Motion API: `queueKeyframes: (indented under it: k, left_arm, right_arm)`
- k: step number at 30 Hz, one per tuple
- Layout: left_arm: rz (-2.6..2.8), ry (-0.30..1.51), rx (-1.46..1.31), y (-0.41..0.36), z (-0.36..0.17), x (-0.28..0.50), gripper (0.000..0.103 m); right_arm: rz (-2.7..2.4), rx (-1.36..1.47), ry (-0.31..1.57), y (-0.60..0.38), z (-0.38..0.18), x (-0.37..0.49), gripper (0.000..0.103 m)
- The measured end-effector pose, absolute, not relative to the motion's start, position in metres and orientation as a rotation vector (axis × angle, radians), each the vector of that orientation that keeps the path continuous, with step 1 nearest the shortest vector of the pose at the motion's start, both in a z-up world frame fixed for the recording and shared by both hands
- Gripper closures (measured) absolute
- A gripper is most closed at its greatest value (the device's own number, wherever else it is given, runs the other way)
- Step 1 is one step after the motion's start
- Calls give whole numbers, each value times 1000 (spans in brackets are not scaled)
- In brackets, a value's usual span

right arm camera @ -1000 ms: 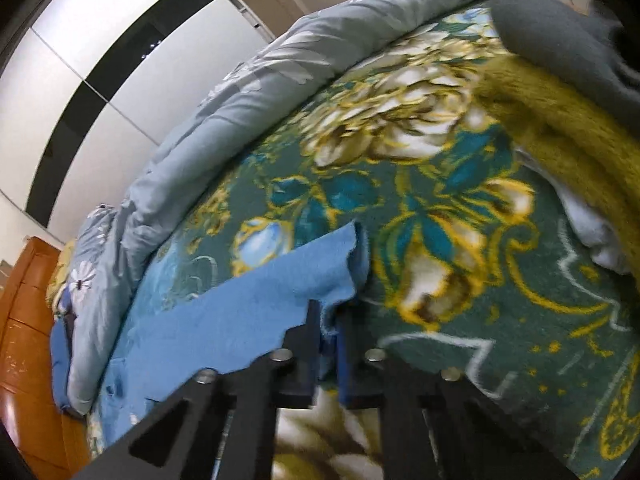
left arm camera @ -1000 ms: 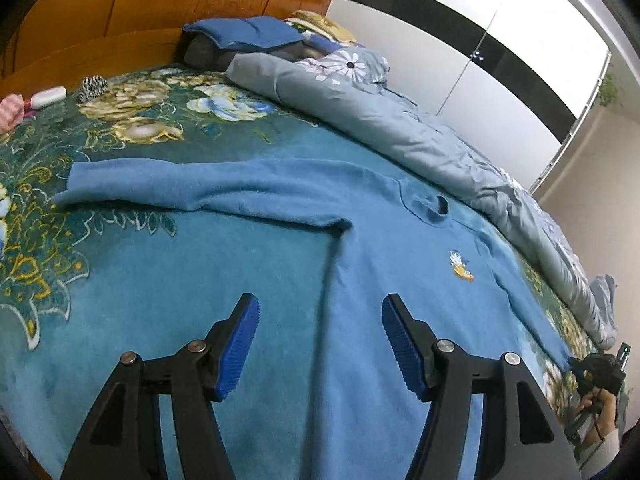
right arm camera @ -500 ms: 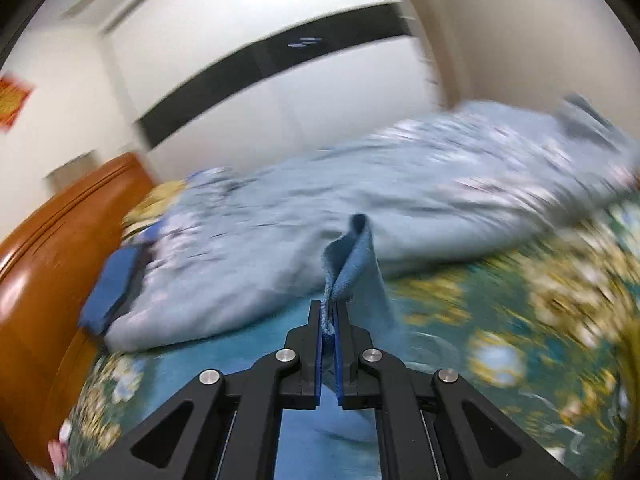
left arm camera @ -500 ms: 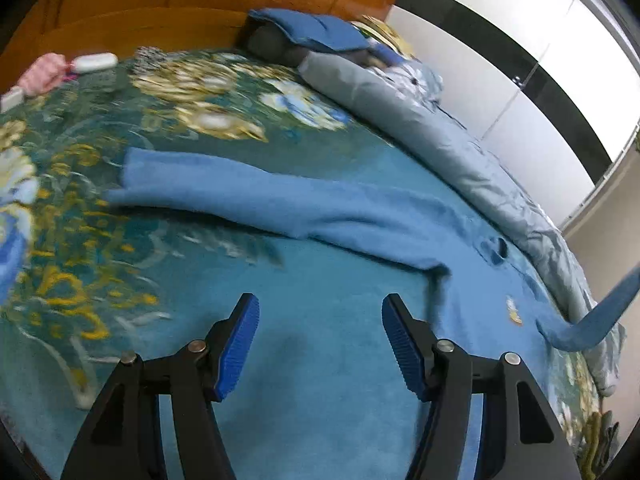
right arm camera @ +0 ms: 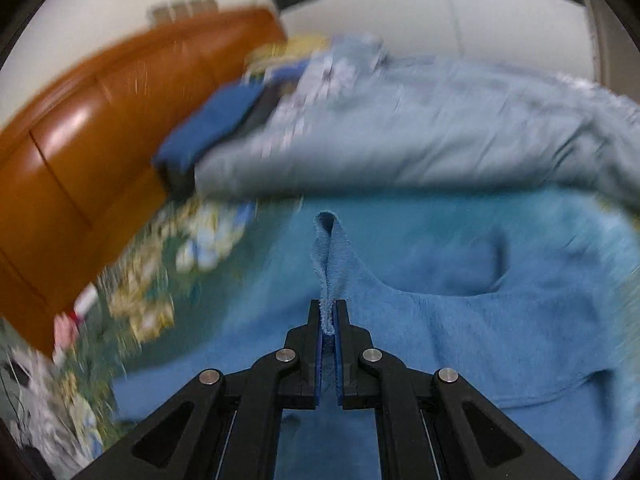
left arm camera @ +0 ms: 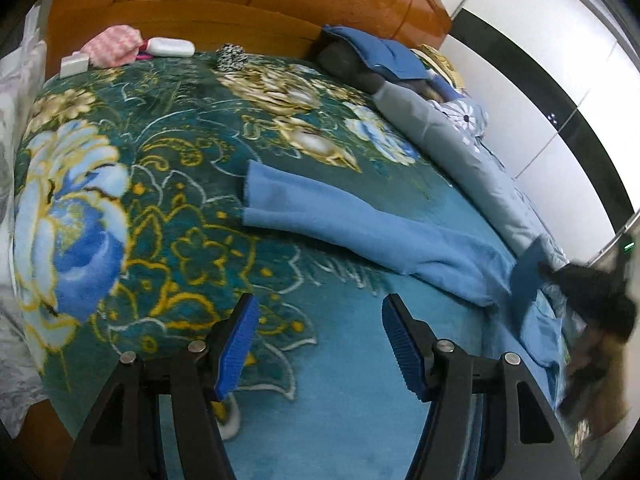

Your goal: Fold clothes

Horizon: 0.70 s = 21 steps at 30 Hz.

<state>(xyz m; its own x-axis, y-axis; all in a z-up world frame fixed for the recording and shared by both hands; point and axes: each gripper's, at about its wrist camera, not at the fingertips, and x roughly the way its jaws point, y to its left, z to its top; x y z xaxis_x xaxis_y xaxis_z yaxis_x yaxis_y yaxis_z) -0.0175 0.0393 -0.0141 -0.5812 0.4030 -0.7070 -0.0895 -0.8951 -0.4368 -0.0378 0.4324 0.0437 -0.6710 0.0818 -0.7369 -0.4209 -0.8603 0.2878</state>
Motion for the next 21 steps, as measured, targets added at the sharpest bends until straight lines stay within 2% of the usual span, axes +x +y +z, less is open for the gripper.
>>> queueKeyframes:
  k: [5, 10, 15, 16, 17, 19, 21]
  left_arm:
    - [2505, -545, -1278, 31, -17, -21, 37]
    - [2488, -573, -1292, 27, -20, -23, 37]
    - [2475, -605, -1284, 23, -22, -30, 37]
    - [2476, -618, -1283, 20, -23, -34, 37]
    - [2476, -639, -1280, 16, -25, -40, 37]
    - [2473, -682, -1274, 9, -28, -50, 37]
    - [2444, -747, -1256, 1, -33, -61, 37]
  right_arm:
    - [2525, -1230, 665, 414, -9, -50, 98]
    - [2523, -1253, 624, 407, -15, -55, 98]
    - [2546, -1276, 609, 405, -7, -53, 91]
    - [2561, -1269, 616, 405, -2, -51, 81]
    - [2577, -1257, 631, 405, 2, -47, 67]
    - [2617, -1223, 659, 405, 12, -27, 57]
    - [2657, -1187, 687, 406, 21, -6, 55]
